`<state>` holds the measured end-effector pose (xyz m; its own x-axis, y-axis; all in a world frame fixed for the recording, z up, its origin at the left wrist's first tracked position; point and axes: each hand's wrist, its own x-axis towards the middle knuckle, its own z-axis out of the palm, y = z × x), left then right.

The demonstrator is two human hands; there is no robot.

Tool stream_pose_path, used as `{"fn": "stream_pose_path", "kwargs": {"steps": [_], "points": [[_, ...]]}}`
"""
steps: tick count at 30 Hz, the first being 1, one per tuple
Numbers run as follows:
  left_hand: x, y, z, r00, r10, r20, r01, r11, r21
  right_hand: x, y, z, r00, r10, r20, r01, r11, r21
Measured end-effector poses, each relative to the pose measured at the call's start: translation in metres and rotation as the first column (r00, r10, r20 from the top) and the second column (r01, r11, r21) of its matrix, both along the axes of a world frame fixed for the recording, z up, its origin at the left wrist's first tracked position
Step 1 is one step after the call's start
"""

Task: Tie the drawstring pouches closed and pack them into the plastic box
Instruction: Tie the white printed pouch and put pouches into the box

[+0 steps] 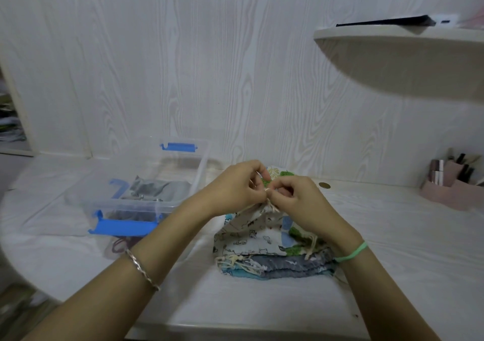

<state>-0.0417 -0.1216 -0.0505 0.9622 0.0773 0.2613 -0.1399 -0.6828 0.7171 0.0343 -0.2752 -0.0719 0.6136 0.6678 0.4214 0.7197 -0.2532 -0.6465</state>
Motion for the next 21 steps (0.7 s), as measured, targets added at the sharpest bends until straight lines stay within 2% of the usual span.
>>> {"fn": "stream_pose_path", "kwargs": {"steps": [4,5,8,11,13,14,16,18,21], "points": [[-0.001,-0.002,-0.002,0.996,0.008,0.089,-0.017,0.995,0.094,0.007,0.0,-0.003,0.941,0.094,-0.324,-0.071,0.994,0.08],[-0.001,-0.003,-0.002,0.994,0.015,0.105,-0.028,0.993,0.119,0.008,0.0,-0.004,0.89,0.14,-0.433,-0.097,0.988,0.119],[-0.001,-0.006,-0.001,0.989,0.03,0.145,-0.064,0.969,0.237,0.014,-0.001,-0.01,0.654,0.319,-0.686,-0.188,0.947,0.261],[0.001,-0.009,0.0,0.984,0.034,0.177,-0.094,0.935,0.342,0.02,0.0,-0.019,0.433,0.426,-0.795,-0.168,0.904,0.393],[0.003,-0.01,-0.001,0.978,0.054,0.2,-0.127,0.918,0.375,0.019,0.002,-0.024,0.344,0.472,-0.812,-0.108,0.879,0.465],[0.003,-0.009,-0.002,0.976,0.062,0.209,-0.139,0.915,0.378,0.018,0.003,-0.026,0.342,0.475,-0.811,-0.07,0.873,0.482],[0.004,-0.009,-0.001,0.974,0.068,0.215,-0.146,0.917,0.37,0.015,0.003,-0.025,0.403,0.454,-0.795,-0.018,0.872,0.489],[0.004,-0.01,0.0,0.975,0.073,0.211,-0.149,0.917,0.37,0.011,0.003,-0.022,0.499,0.399,-0.769,0.011,0.885,0.466],[0.004,-0.012,-0.001,0.976,0.093,0.198,-0.164,0.91,0.381,0.005,0.003,-0.018,0.693,0.27,-0.668,0.031,0.915,0.402]]}}
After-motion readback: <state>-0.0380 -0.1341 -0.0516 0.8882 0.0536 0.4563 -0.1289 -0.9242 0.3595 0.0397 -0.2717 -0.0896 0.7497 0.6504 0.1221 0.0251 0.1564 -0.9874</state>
